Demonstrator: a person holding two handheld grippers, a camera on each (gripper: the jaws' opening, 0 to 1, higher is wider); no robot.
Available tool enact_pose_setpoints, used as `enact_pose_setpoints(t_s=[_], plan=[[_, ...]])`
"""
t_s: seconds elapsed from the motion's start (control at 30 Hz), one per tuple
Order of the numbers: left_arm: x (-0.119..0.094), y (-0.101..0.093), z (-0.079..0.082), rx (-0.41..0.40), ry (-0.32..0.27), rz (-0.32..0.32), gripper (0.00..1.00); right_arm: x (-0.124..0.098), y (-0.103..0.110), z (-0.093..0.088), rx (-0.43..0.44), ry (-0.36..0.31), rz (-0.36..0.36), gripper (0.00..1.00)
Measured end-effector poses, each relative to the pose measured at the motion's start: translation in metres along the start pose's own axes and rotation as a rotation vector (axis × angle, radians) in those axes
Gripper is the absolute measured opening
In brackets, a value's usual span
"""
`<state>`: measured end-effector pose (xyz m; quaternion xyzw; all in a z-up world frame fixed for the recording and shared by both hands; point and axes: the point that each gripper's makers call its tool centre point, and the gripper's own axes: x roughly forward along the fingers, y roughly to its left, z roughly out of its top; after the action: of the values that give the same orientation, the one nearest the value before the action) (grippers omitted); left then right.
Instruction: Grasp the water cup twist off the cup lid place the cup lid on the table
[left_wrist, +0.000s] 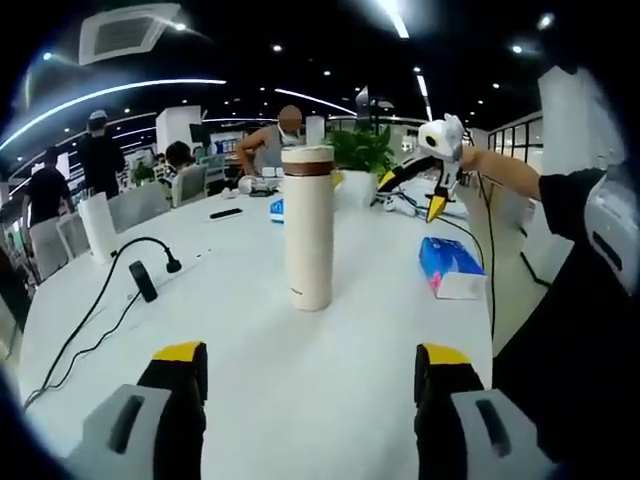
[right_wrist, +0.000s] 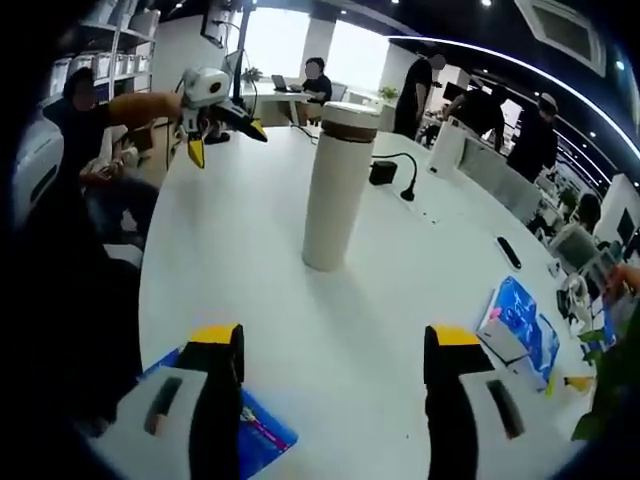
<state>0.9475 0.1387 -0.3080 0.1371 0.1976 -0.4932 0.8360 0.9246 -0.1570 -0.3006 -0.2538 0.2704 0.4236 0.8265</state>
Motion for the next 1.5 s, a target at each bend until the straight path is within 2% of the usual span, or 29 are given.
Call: enact_pose_setpoints(t_s=[0.57, 1.0, 1.23, 1.4, 1.5], plan=[[0.014, -0.002, -0.004, -0.006, 0.003, -0.013, 0.84, 0.002, 0.003, -0.003, -0.006, -0.006, 0.010, 0.75], [0.030, -0.003, -0.010, -0.016, -0.002, -0.025, 0.84, 0.006, 0.007, 0.003, -0.023, -0.008, 0.022, 0.74], [0.037, -0.006, -0.011, -0.034, -0.026, -0.031, 0.85, 0.008, 0.011, 0.005, -0.026, -0.008, 0.030, 0.74], [0.037, -0.003, -0.008, -0.028, -0.079, -0.006, 0.87, 0.006, 0.012, 0.005, -0.031, -0.010, 0.025, 0.74], [0.038, 0.000, -0.010, -0.040, -0.085, 0.003, 0.87, 0.006, 0.012, 0.002, -0.029, -0.005, 0.023, 0.74]])
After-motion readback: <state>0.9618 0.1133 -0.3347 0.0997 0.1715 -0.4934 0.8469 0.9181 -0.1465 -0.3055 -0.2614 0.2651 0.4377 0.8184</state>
